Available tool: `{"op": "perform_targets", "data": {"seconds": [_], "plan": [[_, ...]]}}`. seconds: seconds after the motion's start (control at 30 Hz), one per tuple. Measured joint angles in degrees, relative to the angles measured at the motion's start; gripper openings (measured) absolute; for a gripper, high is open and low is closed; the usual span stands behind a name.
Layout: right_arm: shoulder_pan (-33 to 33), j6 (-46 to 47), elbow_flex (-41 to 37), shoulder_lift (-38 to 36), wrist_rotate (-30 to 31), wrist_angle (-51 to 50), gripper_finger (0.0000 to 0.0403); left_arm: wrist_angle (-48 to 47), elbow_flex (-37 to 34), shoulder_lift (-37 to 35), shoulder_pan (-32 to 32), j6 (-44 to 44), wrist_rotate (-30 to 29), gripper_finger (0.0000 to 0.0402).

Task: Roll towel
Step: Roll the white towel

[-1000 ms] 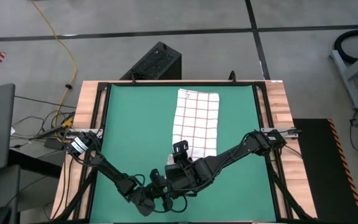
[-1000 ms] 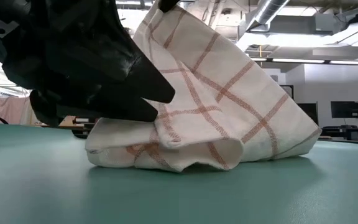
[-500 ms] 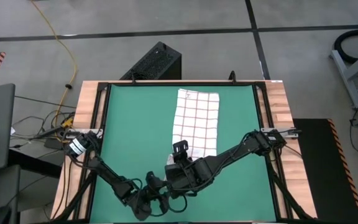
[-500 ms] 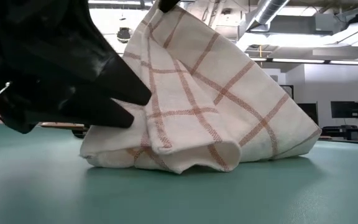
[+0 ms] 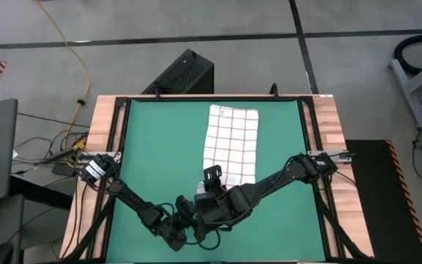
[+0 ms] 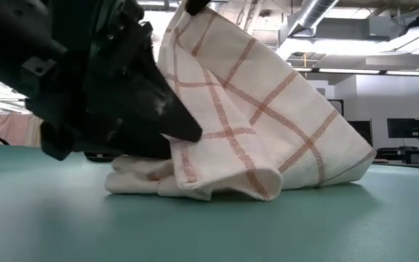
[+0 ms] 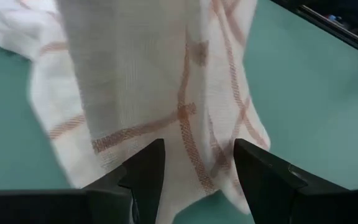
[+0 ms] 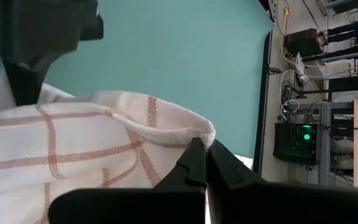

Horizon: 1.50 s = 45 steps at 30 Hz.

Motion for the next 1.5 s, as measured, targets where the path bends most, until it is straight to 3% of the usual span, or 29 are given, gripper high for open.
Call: {"op": "perform_targets", "data": {"seconds": [0.17,0.43,0.5,0.9,1.03,1.23,1.5], "plan": [[-0.1,0.0,0.0,0.0,0.0,0.0,0.0008,4.8,0.0,0.0,0.6,3.3,5.3,0.0151],[-0.1,0.0,0.0,0.0,0.0,0.0,0.0008,4.7,0.0,0.0,-1.2,2.3,6.4,0.0021],[-0.1,0.0,0.0,0.0,0.0,0.0,0.0008,4.8,0.0,0.0,-1.8,1.5,5.5,0.0007],[-0.2,0.0,0.0,0.0,0.0,-0.4,0.0008,3.4,0.0,-5.3,-5.0,3.7,2.9,0.0000],[-0.4,0.1,0.0,0.0,0.0,-0.5,0.0008,-6.3,0.0,-8.7,-5.7,2.4,3.6,0.0000],[-0.5,0.1,0.0,0.0,0.0,-1.3,0.0008,-27.2,0.0,-10.7,-6.6,-9.1,2.9,0.0000],[-0.5,0.0,0.0,0.0,0.0,-1.3,0.0008,-31.6,0.0,-10.7,-6.4,-10.2,1.0,0.0000]]}}
